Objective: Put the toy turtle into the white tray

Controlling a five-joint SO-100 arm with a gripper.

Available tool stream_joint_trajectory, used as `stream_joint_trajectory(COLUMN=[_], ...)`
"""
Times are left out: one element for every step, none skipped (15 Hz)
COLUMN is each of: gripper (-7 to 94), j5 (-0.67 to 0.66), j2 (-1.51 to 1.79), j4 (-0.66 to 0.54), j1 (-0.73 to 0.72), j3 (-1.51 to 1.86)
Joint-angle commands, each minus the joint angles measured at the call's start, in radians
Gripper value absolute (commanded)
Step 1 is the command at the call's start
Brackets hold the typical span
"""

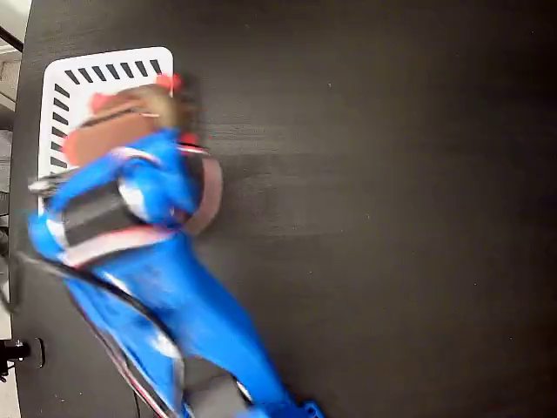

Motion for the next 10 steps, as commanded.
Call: stream_joint_trajectory(gripper=[-1, -1, -1, -1, -1, -1, -1, -1, -1, -1], j5=[0.025, 0.026, 0.032, 0.034, 0.034, 0.035, 0.035, 0.035, 0.044, 0.060], j2=[-0.089, -0.135, -0.163, -0.186, -0.207, -0.229, -0.249, -0.267, -0.282, -0.301], j4=[0.087, 0.074, 0.048, 0.017, -0.008, -0.025, -0.031, -0.034, -0.044, -0.043], j1=[-0.074, -0.089, -0.098, -0.104, -0.107, -0.110, -0.115, -0.121, -0.124, -0.129], j3=[-0.158, -0.178, -0.176, -0.164, -0.152, -0.143, -0.143, -0.150, -0.153, -0.170])
